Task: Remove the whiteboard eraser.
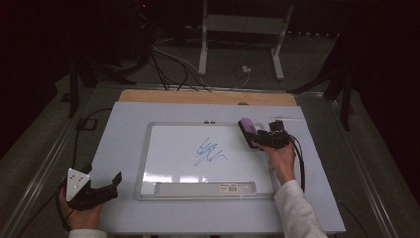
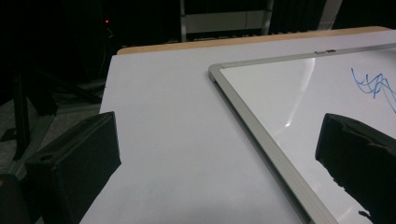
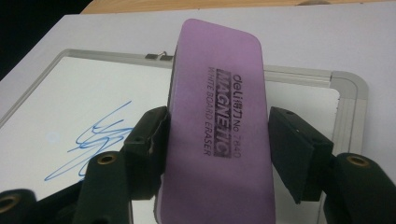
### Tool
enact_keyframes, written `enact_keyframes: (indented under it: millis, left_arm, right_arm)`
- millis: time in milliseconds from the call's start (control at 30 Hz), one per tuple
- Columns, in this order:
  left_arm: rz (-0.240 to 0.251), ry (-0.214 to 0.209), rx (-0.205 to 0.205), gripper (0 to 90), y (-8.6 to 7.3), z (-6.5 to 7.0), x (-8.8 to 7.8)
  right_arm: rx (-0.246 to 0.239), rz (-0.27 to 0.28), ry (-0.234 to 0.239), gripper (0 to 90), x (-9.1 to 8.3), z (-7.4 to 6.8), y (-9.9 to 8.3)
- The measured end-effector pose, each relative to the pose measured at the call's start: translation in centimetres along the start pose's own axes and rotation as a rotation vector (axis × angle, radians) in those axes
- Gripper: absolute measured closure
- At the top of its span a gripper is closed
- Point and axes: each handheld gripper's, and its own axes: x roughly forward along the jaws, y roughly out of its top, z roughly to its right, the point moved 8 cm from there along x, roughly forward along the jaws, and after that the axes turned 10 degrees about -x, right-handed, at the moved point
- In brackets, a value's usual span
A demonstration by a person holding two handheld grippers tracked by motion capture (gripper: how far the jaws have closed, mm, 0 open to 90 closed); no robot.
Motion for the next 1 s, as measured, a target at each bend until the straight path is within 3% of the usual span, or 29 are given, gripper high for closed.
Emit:
enact_keyframes:
  millis: [1000]
  left_arm:
    - [-0.003, 0.001, -0.004, 0.6, 0.0, -0.1, 0.0]
  right_arm:
    - [-0.084, -0.004, 0.027, 40.2, 0.1, -2.6, 0.2]
